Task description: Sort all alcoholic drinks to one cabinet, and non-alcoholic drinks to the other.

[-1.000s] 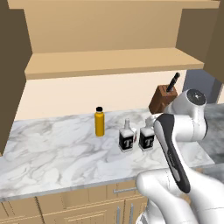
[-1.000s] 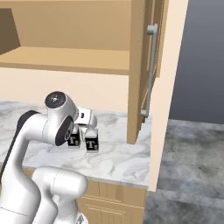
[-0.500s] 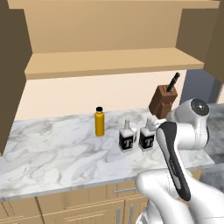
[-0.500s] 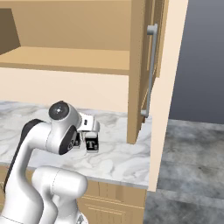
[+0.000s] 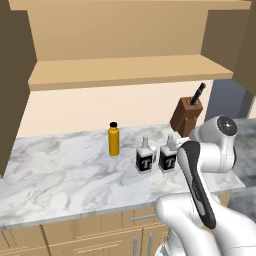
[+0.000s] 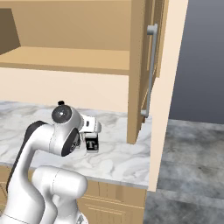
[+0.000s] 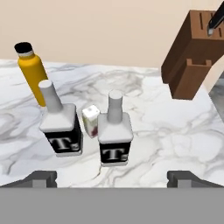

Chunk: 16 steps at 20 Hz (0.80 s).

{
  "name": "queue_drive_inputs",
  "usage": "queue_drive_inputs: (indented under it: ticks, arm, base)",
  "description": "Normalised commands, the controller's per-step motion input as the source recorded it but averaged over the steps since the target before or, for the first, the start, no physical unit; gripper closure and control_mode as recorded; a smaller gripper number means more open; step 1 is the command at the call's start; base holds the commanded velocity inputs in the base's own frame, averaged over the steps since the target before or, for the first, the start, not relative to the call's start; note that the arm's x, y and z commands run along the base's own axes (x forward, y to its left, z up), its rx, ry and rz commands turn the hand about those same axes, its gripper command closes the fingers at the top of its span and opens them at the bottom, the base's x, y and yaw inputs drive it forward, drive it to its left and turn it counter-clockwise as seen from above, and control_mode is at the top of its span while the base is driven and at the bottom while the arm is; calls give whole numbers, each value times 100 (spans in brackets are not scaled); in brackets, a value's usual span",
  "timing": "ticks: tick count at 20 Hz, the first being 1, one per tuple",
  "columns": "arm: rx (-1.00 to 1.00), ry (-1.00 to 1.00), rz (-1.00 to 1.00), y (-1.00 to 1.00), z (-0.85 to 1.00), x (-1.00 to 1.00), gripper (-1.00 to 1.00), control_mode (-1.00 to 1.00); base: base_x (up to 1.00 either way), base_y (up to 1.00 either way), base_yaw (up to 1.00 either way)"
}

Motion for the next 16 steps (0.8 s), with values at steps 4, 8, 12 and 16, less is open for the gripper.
queue_drive_inputs:
  ticks: [4, 8, 12, 16]
  arm:
    - [0, -1, 1, 0, -2, 3, -100, -100]
    - [0, 0, 2, -1, -4, 21, -100, -100]
    - [0, -1, 3, -3, 0, 27, -100, -100]
    - [0, -3, 1, -2, 0, 24, -100, -100]
  base:
    - [0, 0, 0]
    - [0, 0, 0]
    - [0, 0, 0]
    - [0, 0, 0]
